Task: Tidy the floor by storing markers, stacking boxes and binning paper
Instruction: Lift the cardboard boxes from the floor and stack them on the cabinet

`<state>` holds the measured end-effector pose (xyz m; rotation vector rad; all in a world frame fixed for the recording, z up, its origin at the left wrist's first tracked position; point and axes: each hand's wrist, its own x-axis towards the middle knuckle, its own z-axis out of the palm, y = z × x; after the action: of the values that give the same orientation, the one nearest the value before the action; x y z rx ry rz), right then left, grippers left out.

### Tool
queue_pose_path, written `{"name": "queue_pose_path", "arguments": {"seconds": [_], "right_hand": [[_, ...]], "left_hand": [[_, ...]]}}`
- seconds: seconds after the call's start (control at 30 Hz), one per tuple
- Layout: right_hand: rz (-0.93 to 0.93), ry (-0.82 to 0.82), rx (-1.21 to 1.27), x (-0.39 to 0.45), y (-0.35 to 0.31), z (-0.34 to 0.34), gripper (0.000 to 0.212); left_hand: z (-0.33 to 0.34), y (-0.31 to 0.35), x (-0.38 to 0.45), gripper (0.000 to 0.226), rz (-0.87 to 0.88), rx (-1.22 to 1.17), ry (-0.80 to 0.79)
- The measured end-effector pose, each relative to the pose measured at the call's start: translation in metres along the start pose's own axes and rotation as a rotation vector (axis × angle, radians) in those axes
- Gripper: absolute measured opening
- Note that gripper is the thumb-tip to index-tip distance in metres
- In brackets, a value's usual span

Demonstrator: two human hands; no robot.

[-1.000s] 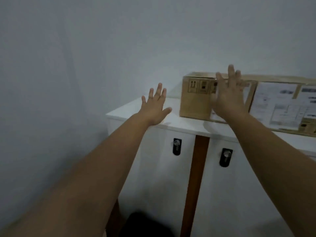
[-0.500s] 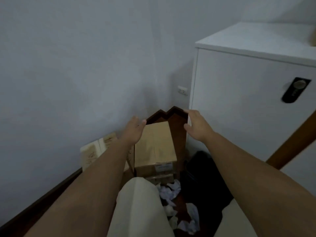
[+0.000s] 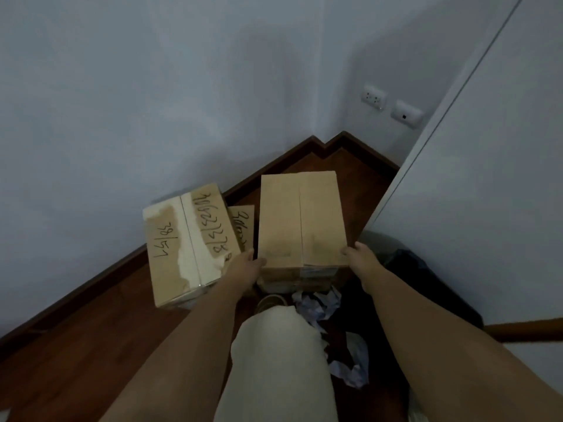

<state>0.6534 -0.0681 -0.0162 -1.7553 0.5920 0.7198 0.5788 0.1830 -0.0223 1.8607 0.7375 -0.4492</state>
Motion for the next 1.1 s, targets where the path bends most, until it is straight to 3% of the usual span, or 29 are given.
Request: {"name": "queue_pose_path", "arguments": {"seconds": [0.1,0.23,0.33,0.47,0.6,0.67,0.9,1.1], "right_hand": [[0.058,0.021,0.096,0.014,0.012,0.013,0.059],[0.117,0.008,0.210,0.030,0.024,0.021,0.057],[0.093,0.072,0.261,0.036,0.028,0.020,0.049],[0.002,0.218,0.390,0.026,0.012,0.016,0.039],[-0.050,0.130,0.511,-0.004,-0.026,0.010,0.034],[-0.078,0.097,0.553,-0.023,-0.045,0.005,0.036],[-0.499,0.066,0.648,-0.106,-0.142,-0.015,0.038],[-0.841,0.053,0.787,-0.201,-0.212,-0.055,0.041]], "left_hand": [[0.011,-0.010,0.021,0.049,-0.056,0.005,-0.034],[0.021,-0.016,0.032,0.092,-0.155,-0.178,-0.074],[0.030,-0.014,0.036,0.094,-0.185,-0.282,0.009],[0.036,-0.003,0.031,0.088,-0.025,-0.357,0.146],[0.025,0.031,0.011,0.065,0.027,-0.576,0.199],[0.015,0.052,0.001,0.067,0.049,-0.650,0.192],[-0.037,0.151,-0.064,0.068,0.367,-0.809,0.196],[-0.069,0.248,-0.134,0.061,0.773,-0.918,0.198]]}}
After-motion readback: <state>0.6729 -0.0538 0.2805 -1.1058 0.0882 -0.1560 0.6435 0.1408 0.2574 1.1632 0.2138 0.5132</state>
